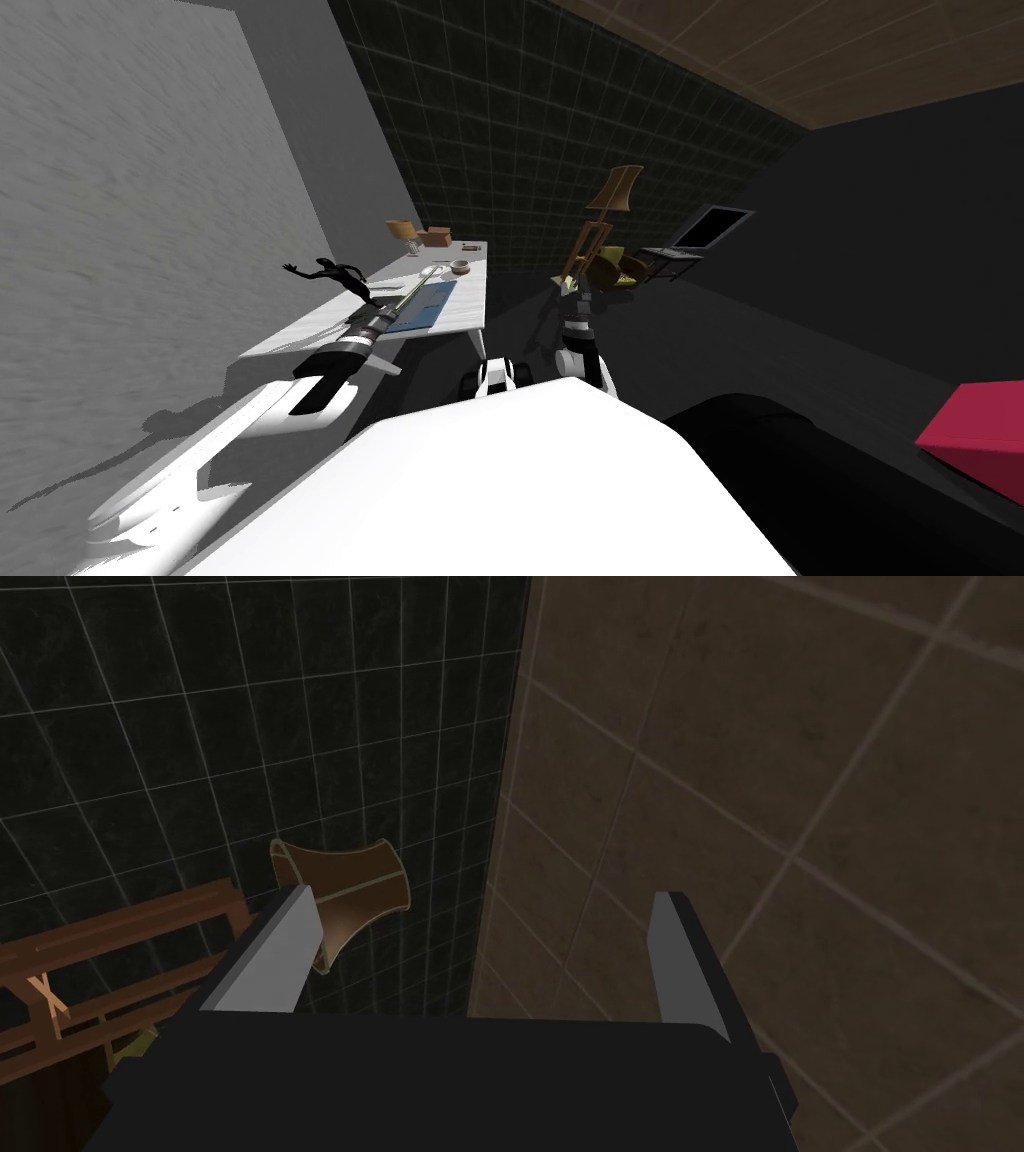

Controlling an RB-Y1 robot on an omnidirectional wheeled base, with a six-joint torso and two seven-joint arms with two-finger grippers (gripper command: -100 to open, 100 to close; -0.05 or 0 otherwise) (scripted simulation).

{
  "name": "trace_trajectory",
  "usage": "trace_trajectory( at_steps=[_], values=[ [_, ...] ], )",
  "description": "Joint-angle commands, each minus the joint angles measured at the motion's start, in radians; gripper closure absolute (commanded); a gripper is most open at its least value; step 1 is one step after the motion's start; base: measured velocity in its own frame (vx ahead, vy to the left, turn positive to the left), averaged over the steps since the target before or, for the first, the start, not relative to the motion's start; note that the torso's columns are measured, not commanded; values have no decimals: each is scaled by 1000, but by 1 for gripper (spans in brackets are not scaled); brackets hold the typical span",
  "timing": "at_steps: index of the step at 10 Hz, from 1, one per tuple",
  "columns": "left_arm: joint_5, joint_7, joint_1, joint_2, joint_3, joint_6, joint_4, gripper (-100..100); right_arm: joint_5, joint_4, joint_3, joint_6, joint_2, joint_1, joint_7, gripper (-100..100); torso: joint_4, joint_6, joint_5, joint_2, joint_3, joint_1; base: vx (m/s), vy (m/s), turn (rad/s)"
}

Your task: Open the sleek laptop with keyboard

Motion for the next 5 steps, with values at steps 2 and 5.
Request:
trace_trajectory(
  at_steps=[2, 5],
  values=[
    [-59, -36, -23, -42, -6, -25, 47, 100, 0, 0, 0, 0, 0, 0, 0, 0, 2, 0, -1, 3, 2, 0, -12, -19, -7],
    [-20, -4, 31, 23, 5, 39, -61, -100, 0, 0, 0, 0, 0, 0, 0, 0, 3, 0, -3, 5, 3, -4, 38, 8, 45]
  ],
)
